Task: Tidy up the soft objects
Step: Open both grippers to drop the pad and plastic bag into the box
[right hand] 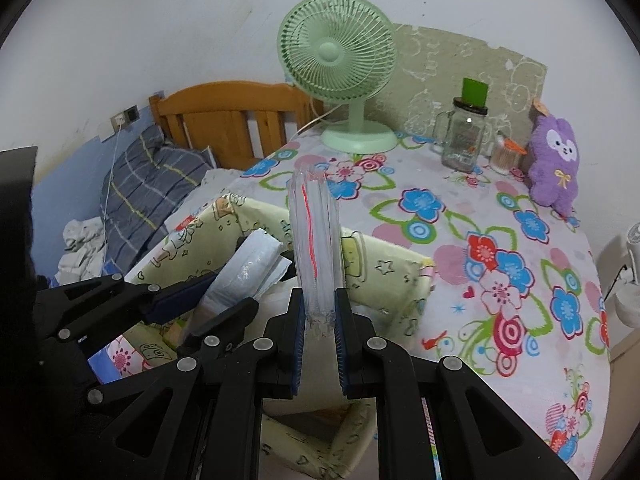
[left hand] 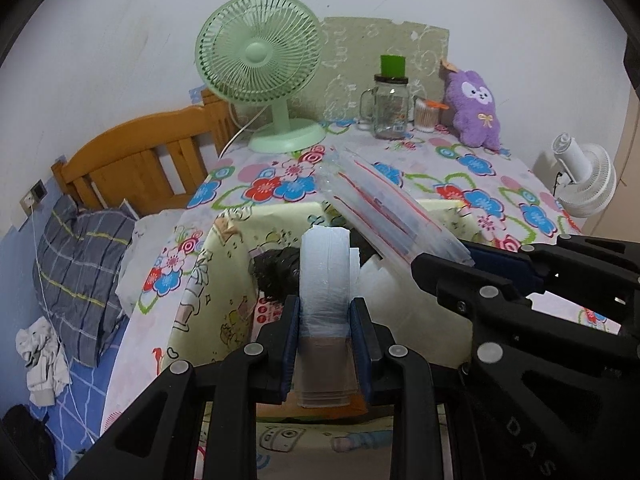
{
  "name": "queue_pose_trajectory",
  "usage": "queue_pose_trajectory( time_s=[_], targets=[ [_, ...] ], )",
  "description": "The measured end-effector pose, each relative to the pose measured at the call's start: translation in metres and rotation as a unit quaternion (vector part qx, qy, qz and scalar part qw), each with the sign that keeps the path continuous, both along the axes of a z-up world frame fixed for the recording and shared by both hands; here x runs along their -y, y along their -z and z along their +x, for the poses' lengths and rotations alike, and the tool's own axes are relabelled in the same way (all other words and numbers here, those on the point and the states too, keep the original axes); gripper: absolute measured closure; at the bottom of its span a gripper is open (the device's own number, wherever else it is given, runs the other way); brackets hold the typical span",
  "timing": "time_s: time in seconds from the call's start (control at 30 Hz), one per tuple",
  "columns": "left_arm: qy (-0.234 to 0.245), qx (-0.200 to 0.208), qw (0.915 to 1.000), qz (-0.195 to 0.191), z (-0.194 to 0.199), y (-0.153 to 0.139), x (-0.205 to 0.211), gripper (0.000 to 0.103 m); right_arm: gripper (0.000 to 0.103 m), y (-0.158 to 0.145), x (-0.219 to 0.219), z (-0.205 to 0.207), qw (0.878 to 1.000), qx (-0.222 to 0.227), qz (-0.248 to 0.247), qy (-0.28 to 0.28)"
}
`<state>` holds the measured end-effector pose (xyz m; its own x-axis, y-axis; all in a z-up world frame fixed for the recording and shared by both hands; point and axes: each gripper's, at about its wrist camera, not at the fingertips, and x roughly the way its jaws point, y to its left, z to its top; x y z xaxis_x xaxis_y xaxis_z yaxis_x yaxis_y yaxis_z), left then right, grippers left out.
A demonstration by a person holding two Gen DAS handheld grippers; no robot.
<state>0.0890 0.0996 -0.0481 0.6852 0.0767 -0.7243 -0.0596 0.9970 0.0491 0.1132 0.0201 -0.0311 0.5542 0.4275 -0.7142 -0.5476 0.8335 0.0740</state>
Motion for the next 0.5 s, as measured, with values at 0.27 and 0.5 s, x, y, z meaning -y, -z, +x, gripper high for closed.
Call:
queue_pose_trajectory(
  time_s=[0.27,0.5],
  targets=[
    [-0.030,-0.011,0.9992,0.022,0.005,0.012,-0.014,0.071,0.087,0.007,-0.018,0.001,1.000,-0.007,-0.007,-0.026],
    [-0.036,-0.020,0.9989,0.023,0.005,0.016,-0.020,0.051,0.087,0.010,-0.026,0.000,0.999,-0.010,-0.011,-0.043]
  ],
)
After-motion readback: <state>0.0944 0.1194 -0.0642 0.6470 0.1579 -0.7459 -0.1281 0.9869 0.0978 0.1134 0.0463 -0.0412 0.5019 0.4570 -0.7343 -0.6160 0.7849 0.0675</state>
